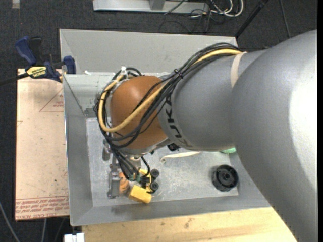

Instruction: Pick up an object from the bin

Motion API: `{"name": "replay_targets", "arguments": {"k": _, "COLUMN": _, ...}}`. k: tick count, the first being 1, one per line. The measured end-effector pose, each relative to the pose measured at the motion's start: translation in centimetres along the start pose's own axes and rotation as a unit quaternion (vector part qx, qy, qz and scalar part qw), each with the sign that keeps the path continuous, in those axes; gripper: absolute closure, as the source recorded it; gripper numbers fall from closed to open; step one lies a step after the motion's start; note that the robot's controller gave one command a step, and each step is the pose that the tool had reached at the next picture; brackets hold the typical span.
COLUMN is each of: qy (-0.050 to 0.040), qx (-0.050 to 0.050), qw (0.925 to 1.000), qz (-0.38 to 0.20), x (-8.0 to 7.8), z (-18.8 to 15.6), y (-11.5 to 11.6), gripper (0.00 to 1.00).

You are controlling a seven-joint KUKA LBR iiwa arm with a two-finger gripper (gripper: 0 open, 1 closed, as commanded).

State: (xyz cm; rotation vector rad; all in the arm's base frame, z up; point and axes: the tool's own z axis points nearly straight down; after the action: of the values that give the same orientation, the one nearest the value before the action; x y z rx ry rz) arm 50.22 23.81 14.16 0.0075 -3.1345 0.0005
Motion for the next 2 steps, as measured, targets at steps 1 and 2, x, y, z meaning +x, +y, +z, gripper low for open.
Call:
{"name": "replay_targets", "arguments": {"k": 1, "qy": -0.0032, "qx": -0.001, "qw": 1.0000, "qz": 0.002, "x": -0.2, "z": -0.5, "y": -0.1, "gripper": 0.00}}
{"name": "replay_targets", "arguments": {"k": 2, "qy": -0.0072, "qx": -0.003, "qw": 0.9998, "qz": 0.016, "x": -2.1, "z": 4.0, "y": -3.7, "gripper": 0.00}}
